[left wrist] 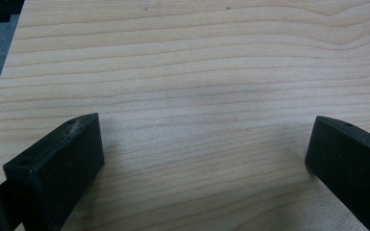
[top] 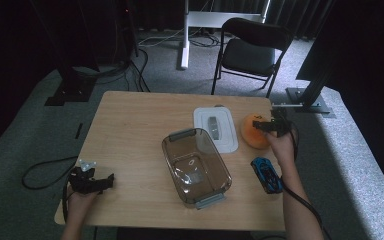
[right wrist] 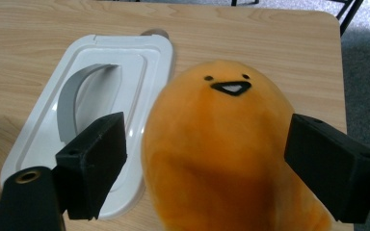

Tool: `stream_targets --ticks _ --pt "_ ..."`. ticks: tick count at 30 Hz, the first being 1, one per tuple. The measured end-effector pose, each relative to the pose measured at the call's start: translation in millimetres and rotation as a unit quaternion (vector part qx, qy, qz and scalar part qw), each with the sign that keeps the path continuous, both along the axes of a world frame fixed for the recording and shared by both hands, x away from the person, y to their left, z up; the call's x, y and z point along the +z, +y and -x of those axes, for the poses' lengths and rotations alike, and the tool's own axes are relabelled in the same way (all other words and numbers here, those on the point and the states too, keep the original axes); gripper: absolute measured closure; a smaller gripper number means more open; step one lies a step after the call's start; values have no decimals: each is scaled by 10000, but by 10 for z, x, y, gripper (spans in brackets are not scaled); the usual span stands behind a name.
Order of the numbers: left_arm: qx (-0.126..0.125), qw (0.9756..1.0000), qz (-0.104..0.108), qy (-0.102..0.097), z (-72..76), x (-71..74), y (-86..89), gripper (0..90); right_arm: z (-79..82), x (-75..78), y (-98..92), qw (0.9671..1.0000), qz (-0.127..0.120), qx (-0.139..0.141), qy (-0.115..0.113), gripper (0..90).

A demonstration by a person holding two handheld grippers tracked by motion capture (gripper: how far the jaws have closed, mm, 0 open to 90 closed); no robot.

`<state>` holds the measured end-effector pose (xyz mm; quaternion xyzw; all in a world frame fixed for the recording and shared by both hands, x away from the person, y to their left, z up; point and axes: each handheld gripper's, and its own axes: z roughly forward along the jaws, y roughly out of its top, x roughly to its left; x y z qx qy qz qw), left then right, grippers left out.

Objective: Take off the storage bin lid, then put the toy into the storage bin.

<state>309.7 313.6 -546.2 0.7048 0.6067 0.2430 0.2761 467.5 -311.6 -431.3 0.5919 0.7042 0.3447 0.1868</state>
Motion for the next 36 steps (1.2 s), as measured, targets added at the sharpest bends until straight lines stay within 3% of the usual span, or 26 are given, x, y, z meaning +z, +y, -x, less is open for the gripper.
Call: stream_targets --ticks 16,17,22,28,36 --pt "-2 10000 -1 0 0 0 0 3 -51 -227 -168 9992 -54 -222 337 144" --pt "-1 10000 -1 1 0 0 0 3 -57 -248 -171 9992 9 -214 331 144" --pt "-1 10000 -1 -1 0 0 0 3 -82 -327 -190 9988 -137 -144 443 162" --pt "-1 10000 0 0 0 0 0 3 -99 -386 -161 9988 -22 44 496 183" --pt "-1 10000 -2 0 0 0 0 3 -99 -472 -118 9979 34 188 615 287"
